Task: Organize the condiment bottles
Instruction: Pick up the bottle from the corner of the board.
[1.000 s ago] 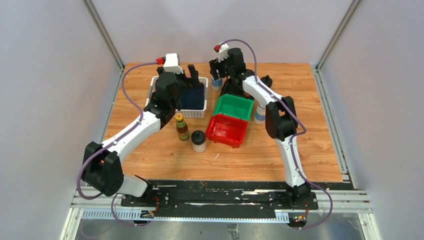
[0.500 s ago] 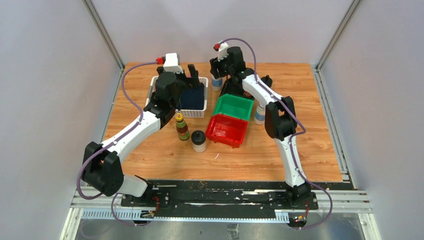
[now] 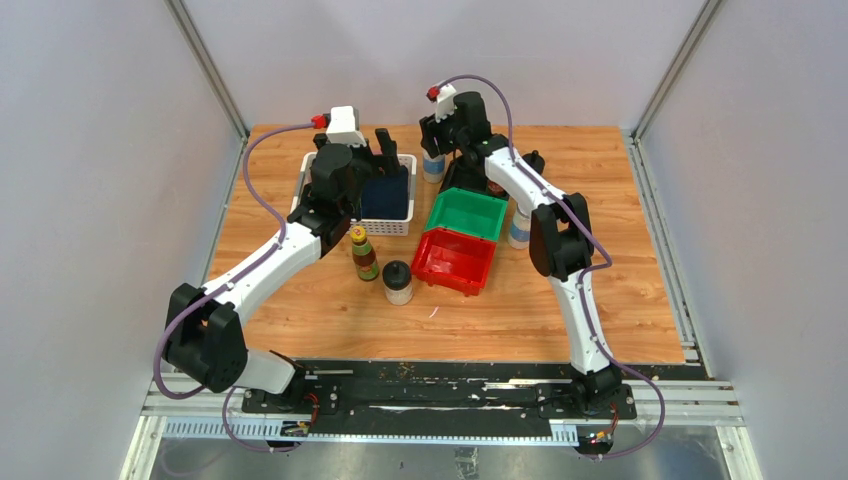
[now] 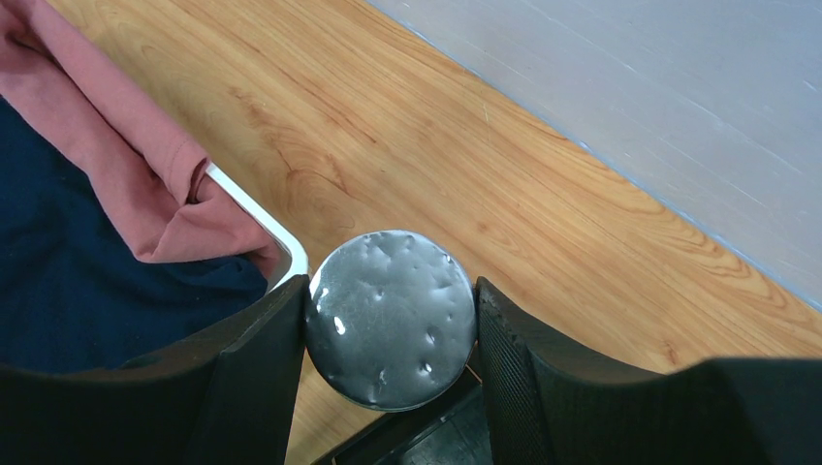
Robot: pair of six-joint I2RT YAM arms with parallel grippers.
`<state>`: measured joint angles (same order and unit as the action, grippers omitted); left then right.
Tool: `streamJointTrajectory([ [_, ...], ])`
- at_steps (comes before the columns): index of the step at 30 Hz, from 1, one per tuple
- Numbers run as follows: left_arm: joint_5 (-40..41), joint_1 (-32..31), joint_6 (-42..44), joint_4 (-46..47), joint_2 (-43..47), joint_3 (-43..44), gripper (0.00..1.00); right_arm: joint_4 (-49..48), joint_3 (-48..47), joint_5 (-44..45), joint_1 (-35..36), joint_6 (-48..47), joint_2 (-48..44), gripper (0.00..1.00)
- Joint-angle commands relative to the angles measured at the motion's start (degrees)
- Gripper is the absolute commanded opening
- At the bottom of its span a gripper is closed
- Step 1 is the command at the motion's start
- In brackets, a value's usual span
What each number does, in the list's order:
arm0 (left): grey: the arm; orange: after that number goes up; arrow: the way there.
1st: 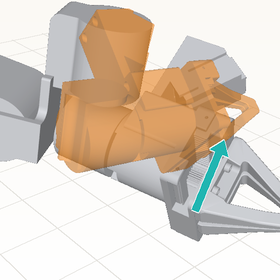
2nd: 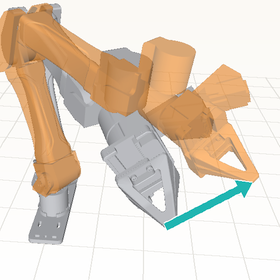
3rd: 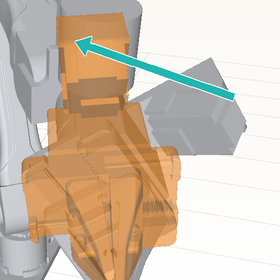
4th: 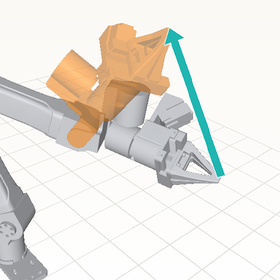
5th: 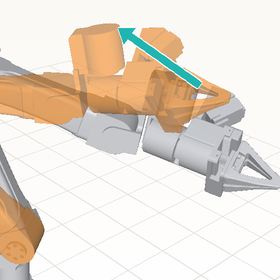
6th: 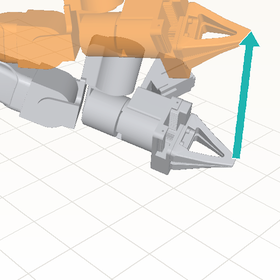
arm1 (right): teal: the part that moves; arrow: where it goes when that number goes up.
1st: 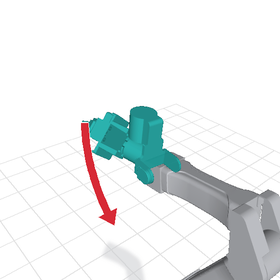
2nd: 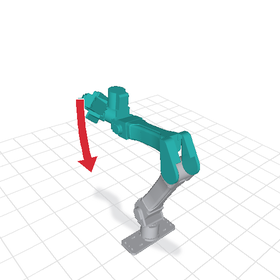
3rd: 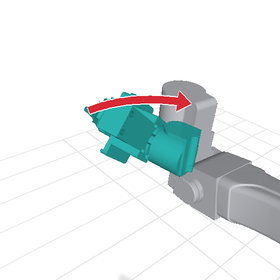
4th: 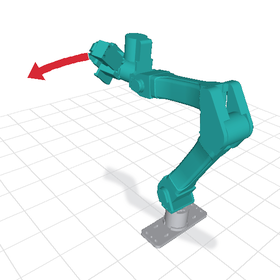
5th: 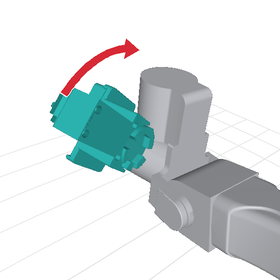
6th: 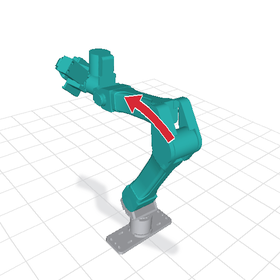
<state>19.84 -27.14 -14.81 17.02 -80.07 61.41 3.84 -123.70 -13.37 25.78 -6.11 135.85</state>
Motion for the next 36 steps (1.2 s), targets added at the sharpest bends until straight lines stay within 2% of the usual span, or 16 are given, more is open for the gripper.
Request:
streamJointTrajectory([
  [1, 0.9, -0.2, -0.6, 0.1, -0.5, 1.1, 1.00, -0.2, -3.1, -0.9, 0.8, -1.0, -1.5, 0.00],
  [24, 1.2, -0.2, -0.6, 0.1, -0.9, 1.5, 1.00, -0.5, -4.2, -2.3, 0.9, -1.8, -5.5, 0.00],
  [36, 1.0, -0.2, -0.9, 0.0, 0.4, 1.5, 1.00, -0.9, -1.2, -2.2, 1.4, -2.4, -10.3, 0.00],
])
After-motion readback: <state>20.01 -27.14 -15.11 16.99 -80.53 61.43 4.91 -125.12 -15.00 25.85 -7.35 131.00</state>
